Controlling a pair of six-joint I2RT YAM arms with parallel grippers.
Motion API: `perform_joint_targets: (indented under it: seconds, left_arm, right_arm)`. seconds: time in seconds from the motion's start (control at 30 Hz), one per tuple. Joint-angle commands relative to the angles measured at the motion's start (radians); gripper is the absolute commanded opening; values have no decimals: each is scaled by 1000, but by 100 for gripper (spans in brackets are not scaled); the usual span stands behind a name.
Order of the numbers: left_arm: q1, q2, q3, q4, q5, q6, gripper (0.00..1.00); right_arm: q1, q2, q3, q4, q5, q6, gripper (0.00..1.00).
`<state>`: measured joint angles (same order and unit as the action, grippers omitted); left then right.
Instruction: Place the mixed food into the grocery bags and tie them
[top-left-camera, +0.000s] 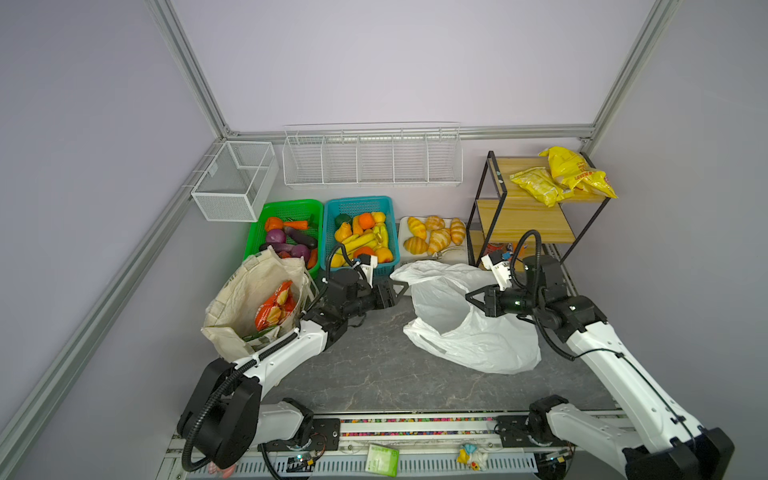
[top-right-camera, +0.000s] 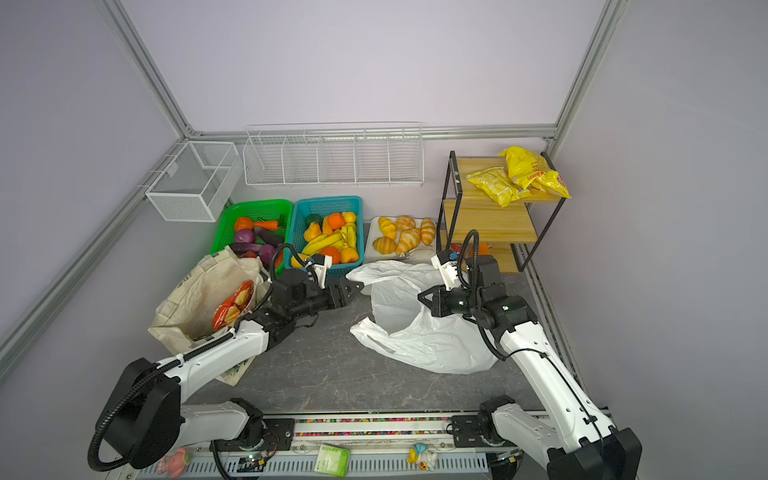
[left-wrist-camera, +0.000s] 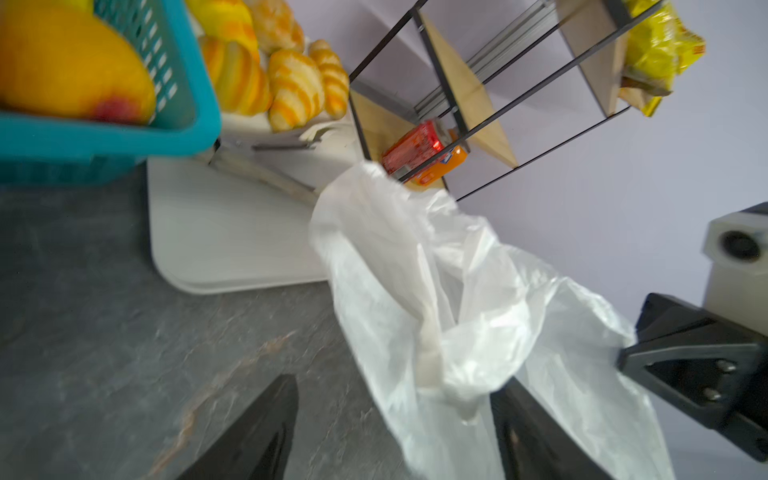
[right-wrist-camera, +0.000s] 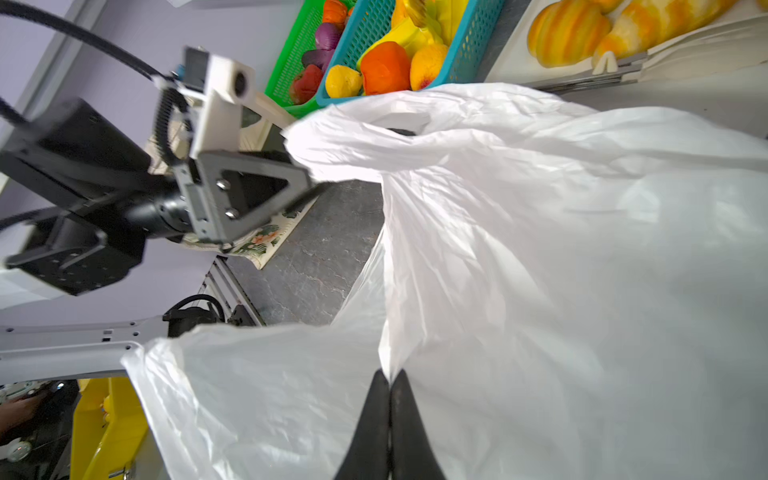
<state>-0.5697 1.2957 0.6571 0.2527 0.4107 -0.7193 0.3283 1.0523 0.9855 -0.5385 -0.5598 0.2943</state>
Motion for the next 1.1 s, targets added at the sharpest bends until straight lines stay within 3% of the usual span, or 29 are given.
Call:
perform_joint_targets:
  seconds: [0.0,0.13,0.3,0.47,0.6,0.9,1.07]
  left_arm:
    - [-14,16,-42,113,-24,-96,78]
    - [-49,67,-54,228,-18,-152,78]
    - [-58,43,-100,291,-63,-193,80]
    - [-32,-140,-158,149,-168,-145,83]
    - [-15,-209,-148,18,-170,-106,85]
    - [-25,9,-96,221,-14,-212,86]
    - [-73,173,-28,295,-1,-237,83]
  right_arm:
    - [9,7,-5,166,-81,105,6]
    - [16,-4,-23,233,-64,158,6]
    - [19,-13,-36,190,32,120,6]
    - [16,9,-13,55,162,25,6]
    - [17,9,-35,150,75,85,6]
    - [22,20,-78,311,-21,206,6]
    - [33,18,-91,364,-37,250,6]
